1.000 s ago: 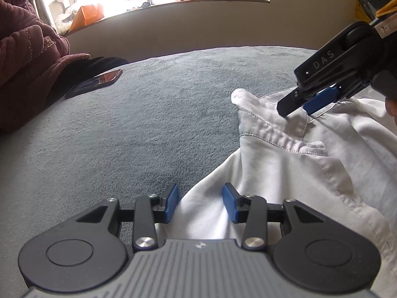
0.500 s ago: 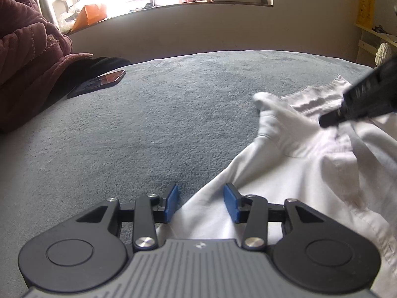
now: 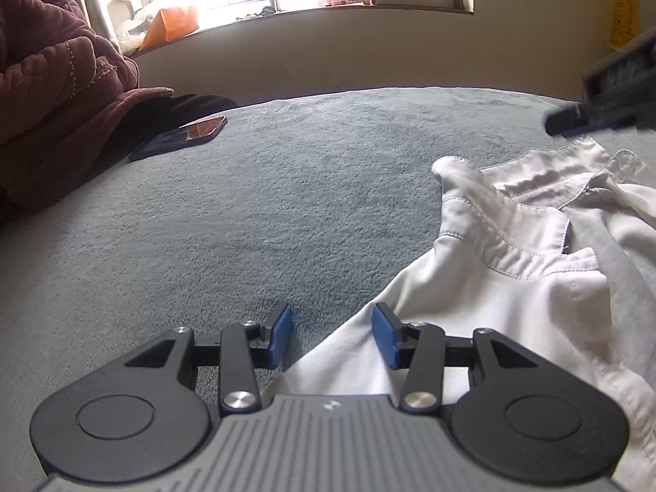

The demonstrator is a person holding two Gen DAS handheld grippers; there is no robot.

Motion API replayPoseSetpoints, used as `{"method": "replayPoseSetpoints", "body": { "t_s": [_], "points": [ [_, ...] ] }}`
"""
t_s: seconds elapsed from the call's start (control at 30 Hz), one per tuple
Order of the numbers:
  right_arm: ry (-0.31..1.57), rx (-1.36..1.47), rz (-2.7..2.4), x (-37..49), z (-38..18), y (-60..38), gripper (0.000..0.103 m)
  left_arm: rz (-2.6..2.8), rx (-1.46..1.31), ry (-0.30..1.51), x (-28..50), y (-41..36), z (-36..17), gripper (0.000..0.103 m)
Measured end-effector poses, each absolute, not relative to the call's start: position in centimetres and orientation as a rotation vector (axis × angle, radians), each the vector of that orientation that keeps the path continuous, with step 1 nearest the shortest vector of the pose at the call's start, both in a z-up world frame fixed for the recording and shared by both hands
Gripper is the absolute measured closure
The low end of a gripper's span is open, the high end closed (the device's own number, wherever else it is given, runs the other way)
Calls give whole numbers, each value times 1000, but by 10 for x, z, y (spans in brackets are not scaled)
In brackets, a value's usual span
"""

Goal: Fold clothes

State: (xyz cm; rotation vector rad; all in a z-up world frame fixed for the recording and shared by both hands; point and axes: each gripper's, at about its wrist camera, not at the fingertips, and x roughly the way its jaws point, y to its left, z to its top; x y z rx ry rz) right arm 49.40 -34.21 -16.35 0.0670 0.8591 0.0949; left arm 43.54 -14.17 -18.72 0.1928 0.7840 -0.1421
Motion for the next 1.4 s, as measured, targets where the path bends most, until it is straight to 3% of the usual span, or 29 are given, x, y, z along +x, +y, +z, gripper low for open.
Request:
{"method": "replayPoseSetpoints", "body": {
  "t_s": [0.33,0.47,0.73,0.93,1.07,1.27,1.4],
  "points": [
    [924,-49,283,514,-188,-292,96,-122,214,764,435,-142,-189,56],
    [919,59,220,525,-183,-305,96,-107,208,758,438,-136,-188,56],
    [805,229,163,484,-139,-355,92,-107,102,777,443,-106,-175,57],
    [889,252,373,439,-134,-351,91,-121,73,766,430,-84,-159,55],
    [975,172,400,426,-159,-331,91,-104,102,786,425,-79,-157,55],
    [947,439,291,416,-167,-368,90,-37,19,834,415,-50,-143,55],
    [918,621,215,410,-172,-393,81,-15,2,834,396,-25,-119,54]
  ]
}}
